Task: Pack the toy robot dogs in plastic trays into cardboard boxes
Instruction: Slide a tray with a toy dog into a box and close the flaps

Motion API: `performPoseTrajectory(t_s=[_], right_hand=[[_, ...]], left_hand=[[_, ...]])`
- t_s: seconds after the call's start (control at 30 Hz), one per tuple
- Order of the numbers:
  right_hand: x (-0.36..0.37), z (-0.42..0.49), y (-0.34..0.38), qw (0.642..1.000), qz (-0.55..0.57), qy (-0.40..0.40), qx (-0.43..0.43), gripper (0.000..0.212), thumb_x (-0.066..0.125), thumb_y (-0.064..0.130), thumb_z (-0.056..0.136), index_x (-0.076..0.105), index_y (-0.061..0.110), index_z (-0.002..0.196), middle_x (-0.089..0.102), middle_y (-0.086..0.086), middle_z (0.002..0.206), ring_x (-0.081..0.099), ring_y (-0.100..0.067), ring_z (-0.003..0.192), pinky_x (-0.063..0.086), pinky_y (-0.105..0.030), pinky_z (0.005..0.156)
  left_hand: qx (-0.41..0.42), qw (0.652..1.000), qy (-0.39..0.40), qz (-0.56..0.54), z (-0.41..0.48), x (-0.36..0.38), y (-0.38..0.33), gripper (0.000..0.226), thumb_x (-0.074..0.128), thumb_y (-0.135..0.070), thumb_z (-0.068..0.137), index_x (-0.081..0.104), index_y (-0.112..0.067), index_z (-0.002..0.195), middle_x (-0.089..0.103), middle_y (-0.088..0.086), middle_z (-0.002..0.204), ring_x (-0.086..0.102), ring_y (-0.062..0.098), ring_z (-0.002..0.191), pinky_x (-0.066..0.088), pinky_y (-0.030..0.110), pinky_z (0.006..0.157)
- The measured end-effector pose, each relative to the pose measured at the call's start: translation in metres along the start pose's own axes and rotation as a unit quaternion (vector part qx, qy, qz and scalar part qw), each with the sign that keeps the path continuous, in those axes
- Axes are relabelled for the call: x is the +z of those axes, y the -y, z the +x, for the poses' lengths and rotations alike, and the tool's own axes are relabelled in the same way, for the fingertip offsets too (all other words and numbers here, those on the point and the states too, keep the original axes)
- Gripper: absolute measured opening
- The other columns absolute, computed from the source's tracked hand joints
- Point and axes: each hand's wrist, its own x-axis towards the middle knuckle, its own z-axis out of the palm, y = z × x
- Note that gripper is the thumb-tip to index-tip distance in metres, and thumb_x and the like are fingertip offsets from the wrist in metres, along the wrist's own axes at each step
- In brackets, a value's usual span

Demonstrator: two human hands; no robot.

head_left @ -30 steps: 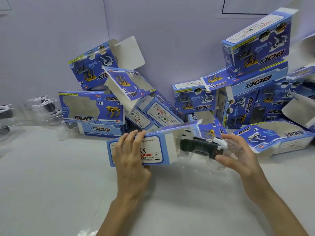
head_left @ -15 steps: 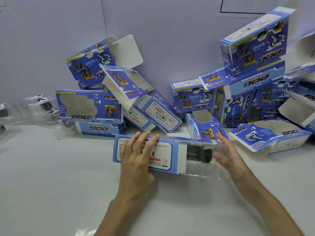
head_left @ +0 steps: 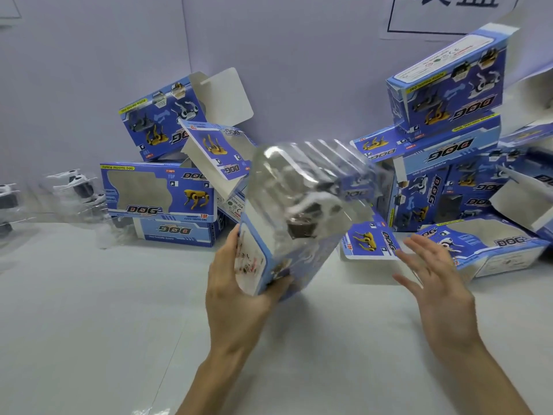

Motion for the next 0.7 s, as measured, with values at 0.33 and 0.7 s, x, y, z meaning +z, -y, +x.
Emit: performPoseTrajectory(t_s=[0.33, 0.7], right_hand=[[0.009, -0.004, -0.003, 0.999, -0.023, 0.036, 0.018, 0.038, 0.054, 0.035, 0.079, 0.062, 0.024, 0.114, 0.060, -0.004, 0.133, 0.060, -0.021, 0.120, 0.049, -0.039, 0.087], [0.048, 0.028, 0.071, 0.977, -0.068, 0.116, -0.166, 0.030, 0.049, 0.020, 0.090, 0.063, 0.020, 0.064, 0.053, -0.002, 0.060, 0.042, -0.017, 0.053, 0.034, -0.023, 0.048]], left_hand=[[-0.116, 0.983, 0.091, -0.106, -0.005, 0.004, 0.000, 0.091, 0.087, -0.053, 0.057, 0.046, -0.039, 0.137, 0.064, -0.022, 0.115, 0.062, -0.001, 0.105, 0.057, 0.020, 0.073], [-0.124, 0.962, 0.228, -0.083, -0.006, 0.012, 0.005, 0.099, 0.071, -0.083, 0.054, 0.031, -0.053, 0.140, 0.056, -0.038, 0.120, 0.052, -0.015, 0.112, 0.049, 0.006, 0.074]])
